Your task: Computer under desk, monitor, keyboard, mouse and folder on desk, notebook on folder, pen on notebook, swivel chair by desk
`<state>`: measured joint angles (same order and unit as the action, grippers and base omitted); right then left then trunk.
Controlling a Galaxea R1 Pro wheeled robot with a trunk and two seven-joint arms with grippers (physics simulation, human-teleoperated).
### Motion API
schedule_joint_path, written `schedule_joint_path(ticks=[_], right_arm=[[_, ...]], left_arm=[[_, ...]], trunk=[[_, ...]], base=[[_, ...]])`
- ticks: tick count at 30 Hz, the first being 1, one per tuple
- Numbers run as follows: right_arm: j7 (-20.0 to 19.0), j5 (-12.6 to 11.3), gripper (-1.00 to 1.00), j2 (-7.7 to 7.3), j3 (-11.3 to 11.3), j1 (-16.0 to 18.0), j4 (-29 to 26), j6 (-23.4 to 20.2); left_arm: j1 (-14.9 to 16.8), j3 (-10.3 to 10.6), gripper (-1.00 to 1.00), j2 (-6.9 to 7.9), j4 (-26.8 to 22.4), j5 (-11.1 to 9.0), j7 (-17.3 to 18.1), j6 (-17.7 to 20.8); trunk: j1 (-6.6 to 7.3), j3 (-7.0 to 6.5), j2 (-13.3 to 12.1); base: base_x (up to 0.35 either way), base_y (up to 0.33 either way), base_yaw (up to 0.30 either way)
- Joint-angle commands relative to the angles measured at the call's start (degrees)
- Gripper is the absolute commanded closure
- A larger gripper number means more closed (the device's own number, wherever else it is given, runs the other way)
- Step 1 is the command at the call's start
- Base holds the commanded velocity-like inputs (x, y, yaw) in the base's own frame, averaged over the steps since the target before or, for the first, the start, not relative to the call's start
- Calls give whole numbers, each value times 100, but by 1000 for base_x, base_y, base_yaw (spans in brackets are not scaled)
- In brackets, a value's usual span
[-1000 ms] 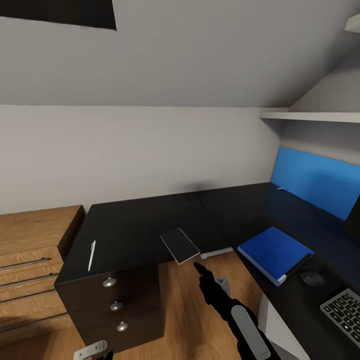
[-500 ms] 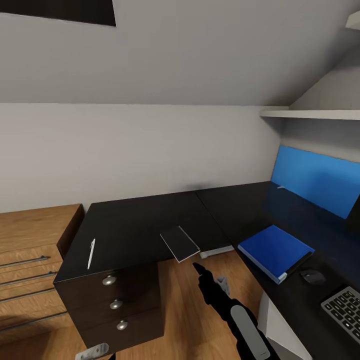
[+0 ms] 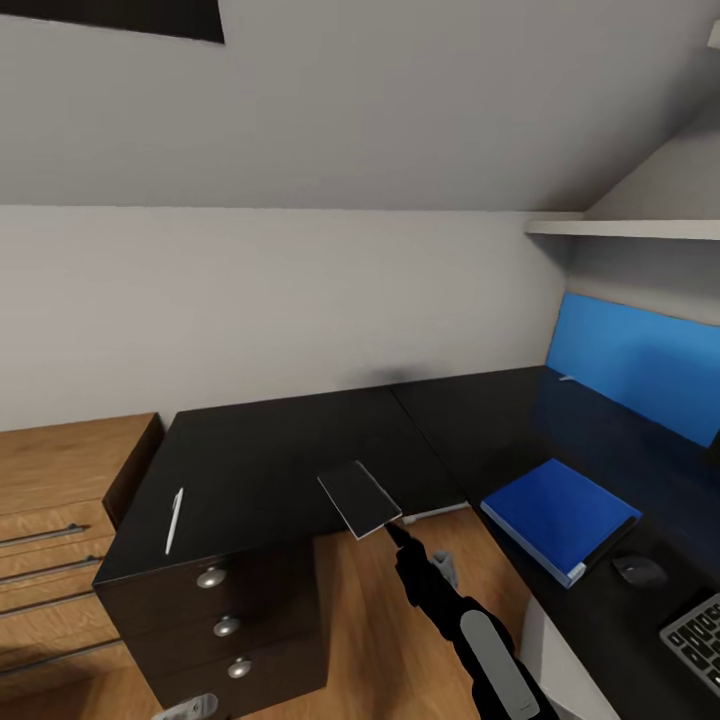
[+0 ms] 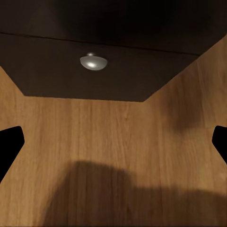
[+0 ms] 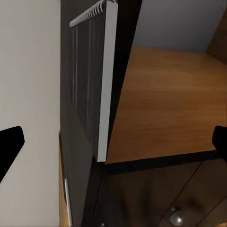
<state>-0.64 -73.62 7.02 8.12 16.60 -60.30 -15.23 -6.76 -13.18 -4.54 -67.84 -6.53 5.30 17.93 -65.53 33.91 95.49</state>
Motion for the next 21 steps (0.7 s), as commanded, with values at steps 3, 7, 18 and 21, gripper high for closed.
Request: schedule_joint_path(ticks=[3, 7, 18, 21], right_arm=[[-27, -30, -100, 1, -3, 2, 1, -17], [-36, -30, -100, 1, -4, 6, 1, -25], [-41, -30, -100, -4, -12, 4, 8, -39], [-41, -30, -100, -6, -12, 4, 6, -39]], left_arm=[[0, -18, -100, -5, -10, -59, 24, 40], [0, -21, -100, -4, -10, -59, 24, 37], [0, -27, -100, -3, -10, -59, 24, 44], [0, -27, -100, -3, -10, -59, 24, 44]], trunk=[[-1, 5, 2], [-1, 5, 2], [-1, 5, 2], [-1, 5, 2]], base=[[115, 0, 0], [221, 0, 0], [70, 0, 0], [142, 0, 0]])
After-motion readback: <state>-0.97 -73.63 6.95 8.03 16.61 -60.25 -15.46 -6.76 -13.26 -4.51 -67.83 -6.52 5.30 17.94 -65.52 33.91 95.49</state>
